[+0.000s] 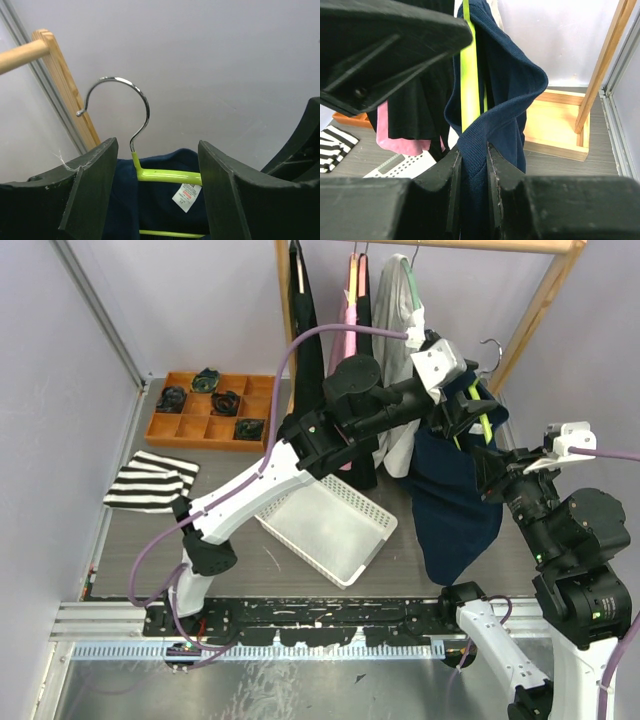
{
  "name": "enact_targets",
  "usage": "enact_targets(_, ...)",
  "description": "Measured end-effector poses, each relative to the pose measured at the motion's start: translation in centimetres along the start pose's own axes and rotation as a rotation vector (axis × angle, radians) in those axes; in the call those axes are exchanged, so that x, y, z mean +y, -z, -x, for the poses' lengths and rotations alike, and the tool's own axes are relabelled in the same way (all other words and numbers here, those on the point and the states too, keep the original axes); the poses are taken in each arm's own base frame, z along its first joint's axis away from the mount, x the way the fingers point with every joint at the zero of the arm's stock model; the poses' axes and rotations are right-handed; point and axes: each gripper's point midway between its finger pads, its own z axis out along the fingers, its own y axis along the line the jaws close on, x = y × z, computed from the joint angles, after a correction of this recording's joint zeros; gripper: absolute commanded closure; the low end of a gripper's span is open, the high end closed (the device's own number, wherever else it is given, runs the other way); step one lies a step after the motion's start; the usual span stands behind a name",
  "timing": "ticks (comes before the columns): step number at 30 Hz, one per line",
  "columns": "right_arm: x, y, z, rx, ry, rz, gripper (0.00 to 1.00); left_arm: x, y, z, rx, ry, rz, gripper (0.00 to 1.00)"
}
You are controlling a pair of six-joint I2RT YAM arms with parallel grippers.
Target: Remove the t-shirt from the hanger
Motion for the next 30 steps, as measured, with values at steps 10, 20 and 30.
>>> enact_targets(10,0.4,0.0,0.0,0.003,0.003,0.022,0.99,0.5,-0.4,-2.6,0.059,0.006,0.031,0.5)
enact_targets(20,0.5,0.0,-0.2,0.007,0.015,0.03,0.98,2.0,-0.3,-2.6,0.057,0.014,0.092,1.0)
enact_targets(30,0.6,0.0,0.5,-0.021,0.022,0.04,0.35,2.7,-0.2,-3.0,0.073,0.046,0.154,1.0)
